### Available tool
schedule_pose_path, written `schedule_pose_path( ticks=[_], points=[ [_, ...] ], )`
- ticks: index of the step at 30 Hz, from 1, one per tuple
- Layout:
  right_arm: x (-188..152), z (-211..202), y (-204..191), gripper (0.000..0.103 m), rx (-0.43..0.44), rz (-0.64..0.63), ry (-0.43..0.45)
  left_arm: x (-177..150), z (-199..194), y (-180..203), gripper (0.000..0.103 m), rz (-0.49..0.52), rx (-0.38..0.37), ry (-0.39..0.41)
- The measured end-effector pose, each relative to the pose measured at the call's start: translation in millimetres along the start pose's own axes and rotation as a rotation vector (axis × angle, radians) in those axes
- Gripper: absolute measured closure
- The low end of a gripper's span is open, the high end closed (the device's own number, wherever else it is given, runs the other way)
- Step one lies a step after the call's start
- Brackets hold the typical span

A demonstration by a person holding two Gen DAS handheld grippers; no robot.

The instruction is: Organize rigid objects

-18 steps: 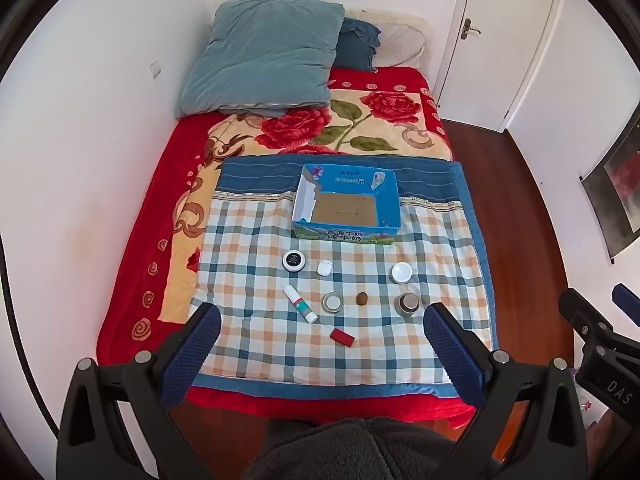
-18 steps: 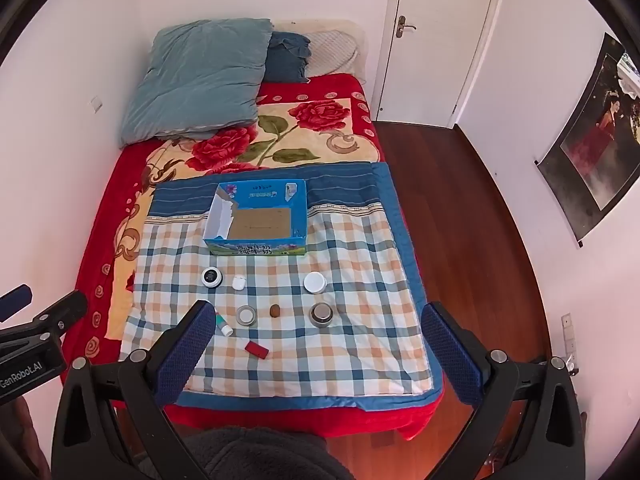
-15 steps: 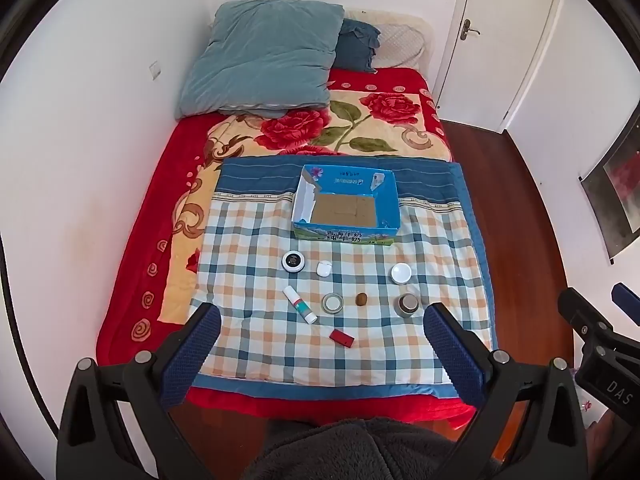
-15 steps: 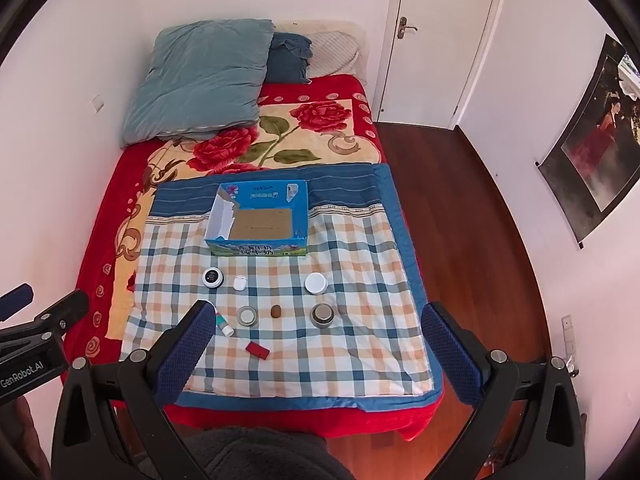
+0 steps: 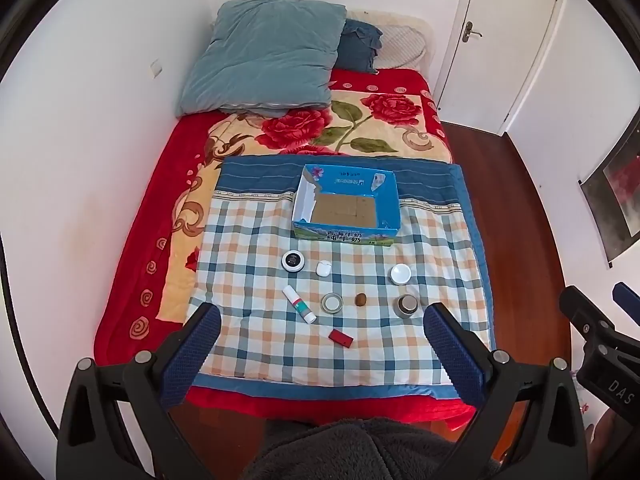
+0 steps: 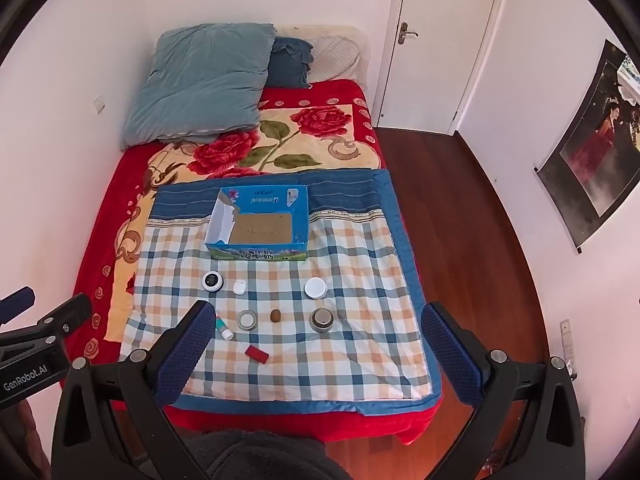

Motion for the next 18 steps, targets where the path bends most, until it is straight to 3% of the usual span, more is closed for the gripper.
schedule_pose_path(
  ticks=[18],
  points=[
    [9.5,-10.3,-3.0,0.0,-0.005,-0.008,0.023,7.9,-4.4,-3.3,0.0,-0.009,-0.002,0.005]
  ],
)
Point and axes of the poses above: each gripper's, at about its wrist camera, not at the fingertips, and z roughly the way its jaws point, y to its right, x to its top, the point moved 9 cm from there along z, roughly the way its jaws point, and after that the axes turned 7 degrees about x, right-handed, at the moved point
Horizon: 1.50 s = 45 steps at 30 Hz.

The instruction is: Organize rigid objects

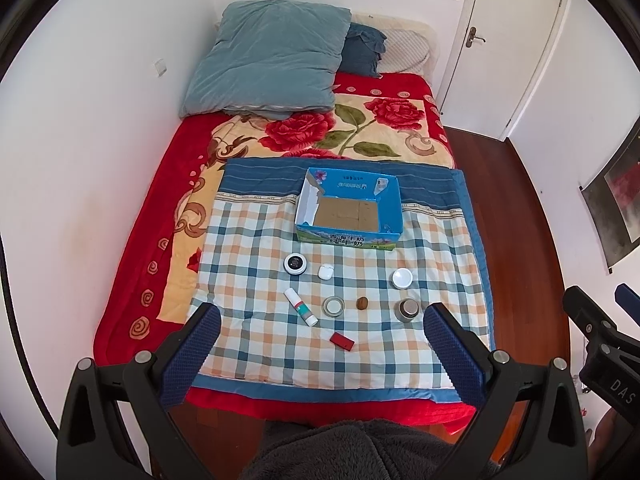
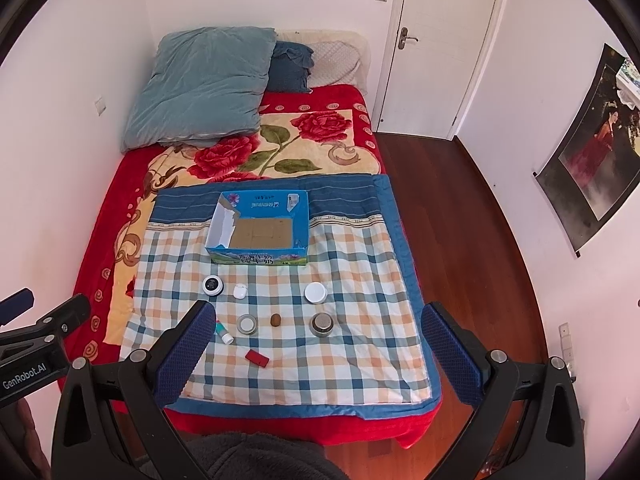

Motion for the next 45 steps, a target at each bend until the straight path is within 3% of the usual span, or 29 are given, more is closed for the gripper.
schedule_pose_path(
  ticks=[20,45],
  points=[
    [6.6,-5.0,-6.2,0.0,-0.002,-0.002,0.01,19.9,-10.0,-5.2,0.0,-0.014,0.006,0.034],
    [12.0,-8.3,-8.6,0.0,0.007,-0.002,0.02,15.3,-14.1,-10.7,0.0,-0.02,0.006,0.053]
  ],
)
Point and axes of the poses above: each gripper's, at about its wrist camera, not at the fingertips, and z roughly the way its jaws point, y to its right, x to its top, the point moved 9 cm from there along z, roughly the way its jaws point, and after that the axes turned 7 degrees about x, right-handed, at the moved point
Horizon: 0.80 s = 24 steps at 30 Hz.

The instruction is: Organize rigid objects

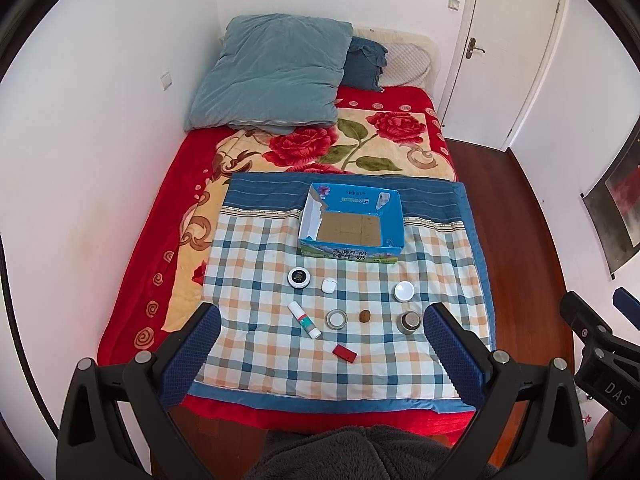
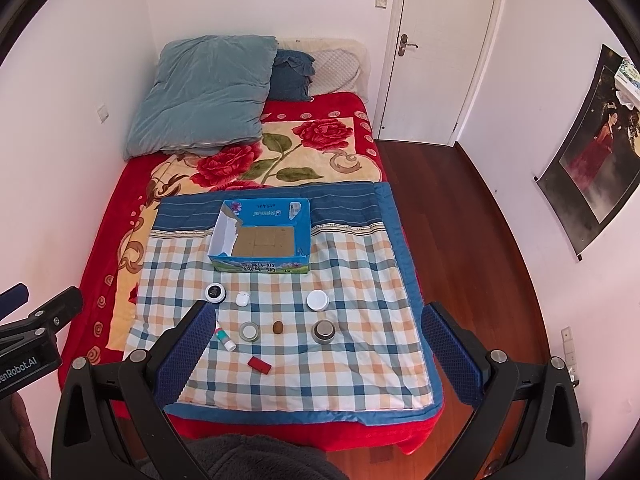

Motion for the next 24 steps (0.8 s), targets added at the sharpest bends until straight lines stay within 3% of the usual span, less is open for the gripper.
schedule_pose_path(
  ticks=[15,24],
  points=[
    [5.5,7.2,-5.3,0.0,0.012,0.003,-0.001,-7.0,8.8,2.6,0.0,0.001,-0.004,-0.013],
    [-1.1,37.4,-0.9,0.0,0.012,0.018,-0.041,-3.2,49.3,11.5,0.0,0.001,0.013,-0.045]
  ],
)
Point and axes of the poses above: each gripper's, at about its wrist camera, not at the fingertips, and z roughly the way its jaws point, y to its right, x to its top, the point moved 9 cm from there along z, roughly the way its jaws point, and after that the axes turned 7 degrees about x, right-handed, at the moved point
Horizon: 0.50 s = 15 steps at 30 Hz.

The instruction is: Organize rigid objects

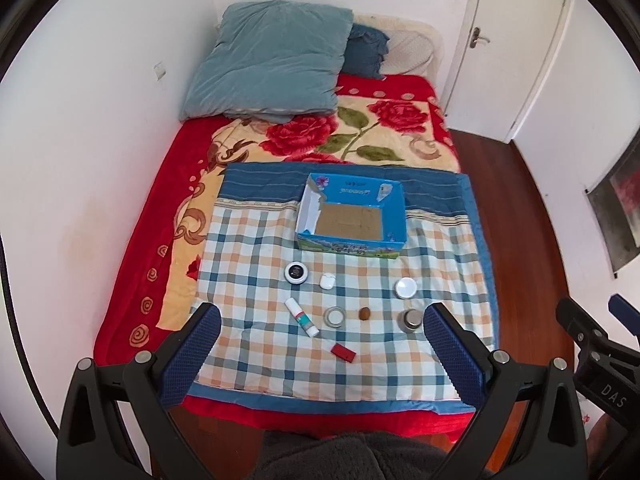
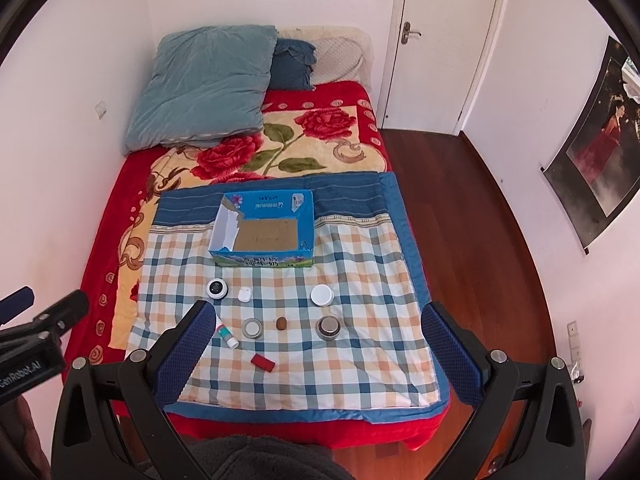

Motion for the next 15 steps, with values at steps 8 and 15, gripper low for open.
schedule_pose_path(
  ticks=[8,15],
  points=[
    [-15.7,110.7,23.4,0.0,-0.015,0.027,-0.147,17.6,108.8,8.1,0.0,0.028,0.093,-0.061],
    [-42.0,252.1,45.6,0.0,-0.026,0.045,-0.286,10.9,238.6,25.6,0.0,0.058,0.092,-0.198]
  ],
)
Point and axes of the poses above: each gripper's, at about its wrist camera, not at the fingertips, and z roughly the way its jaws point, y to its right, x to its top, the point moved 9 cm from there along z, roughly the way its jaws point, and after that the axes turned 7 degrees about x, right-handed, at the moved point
